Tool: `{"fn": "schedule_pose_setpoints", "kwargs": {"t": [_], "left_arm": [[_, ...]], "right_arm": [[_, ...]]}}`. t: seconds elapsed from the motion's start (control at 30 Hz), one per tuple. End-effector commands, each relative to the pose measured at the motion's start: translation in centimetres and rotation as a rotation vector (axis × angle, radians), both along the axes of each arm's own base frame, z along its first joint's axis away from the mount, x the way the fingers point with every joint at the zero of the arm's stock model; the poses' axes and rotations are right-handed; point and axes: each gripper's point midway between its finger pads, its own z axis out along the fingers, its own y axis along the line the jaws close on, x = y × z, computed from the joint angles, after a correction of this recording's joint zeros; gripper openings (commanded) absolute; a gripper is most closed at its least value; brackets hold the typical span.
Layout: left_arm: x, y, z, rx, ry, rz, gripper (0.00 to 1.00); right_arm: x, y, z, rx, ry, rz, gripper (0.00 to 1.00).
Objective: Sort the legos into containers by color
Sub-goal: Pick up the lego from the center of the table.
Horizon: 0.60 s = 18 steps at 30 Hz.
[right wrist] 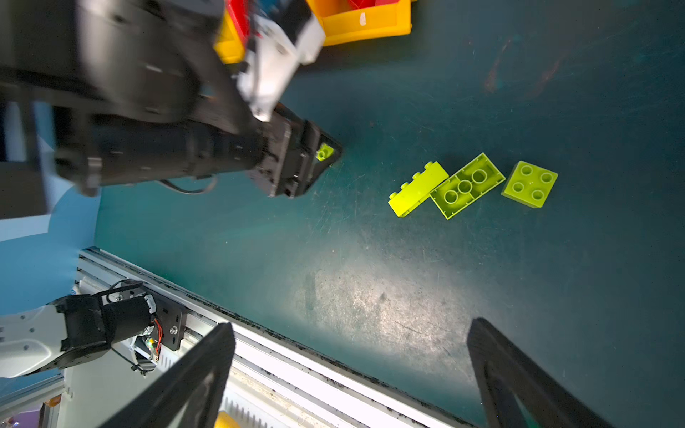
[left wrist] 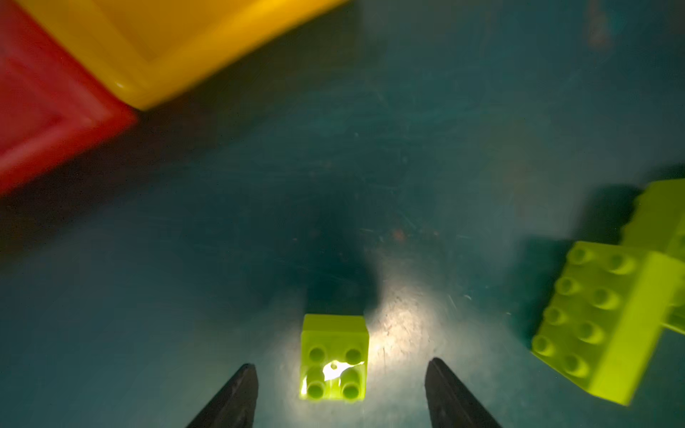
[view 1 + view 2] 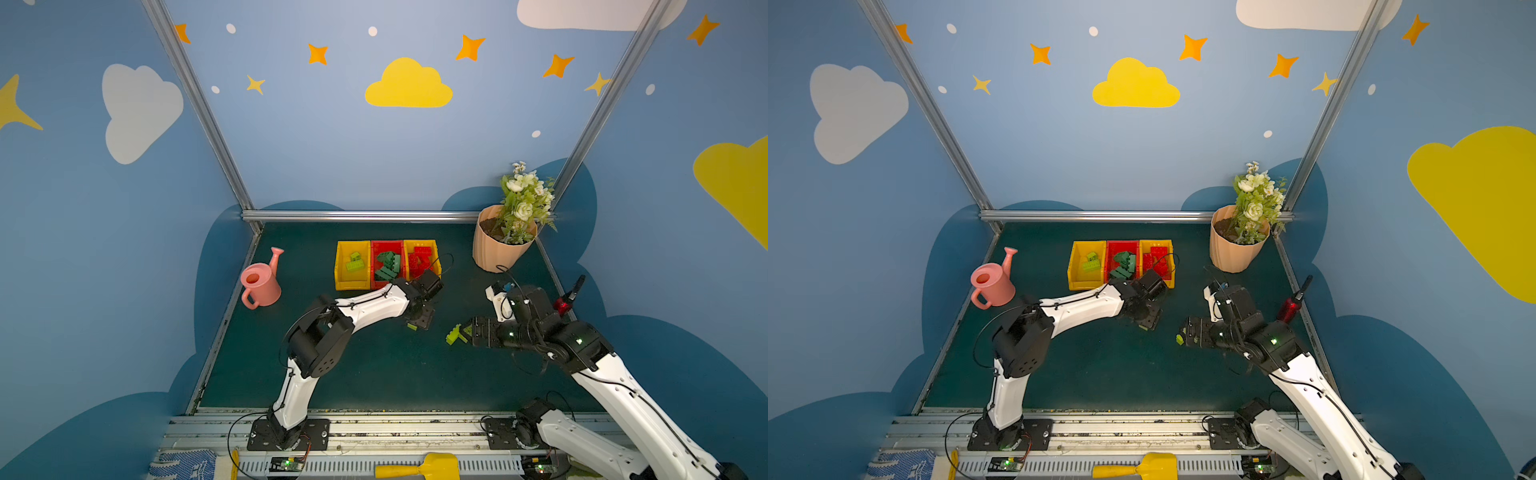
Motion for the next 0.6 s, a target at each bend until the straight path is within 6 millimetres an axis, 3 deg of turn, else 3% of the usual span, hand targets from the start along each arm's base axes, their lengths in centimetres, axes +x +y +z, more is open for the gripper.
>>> {"fn": "schedule_pose_setpoints", "kwargs": {"t": [0.0, 0.27, 0.4, 0.57], "left_arm": [[0.4, 0.0, 0.0, 0.020, -0.003, 0.000, 0.71], [0.1, 0.1, -1.9, 0.045, 0.023, -0.008, 0.68], [0.0, 0.2, -2.4, 0.056, 0.038, -0.005, 0.55], [-0.2, 0.4, -2.5, 0.066, 0.045, -0.008, 0.46]], "right_arm": [[-0.5, -0.9, -0.4, -0.023, 0.001, -0.015, 0.97], [-0.5, -0.9, -0.6, -0.023, 0.008, -0.018, 0.97], [-0.3, -0.8, -0.7, -0.025, 0.011, -0.017, 0.97], [-0.2, -0.7, -0.7, -0.024, 0.012, -0.019, 0.97]]}}
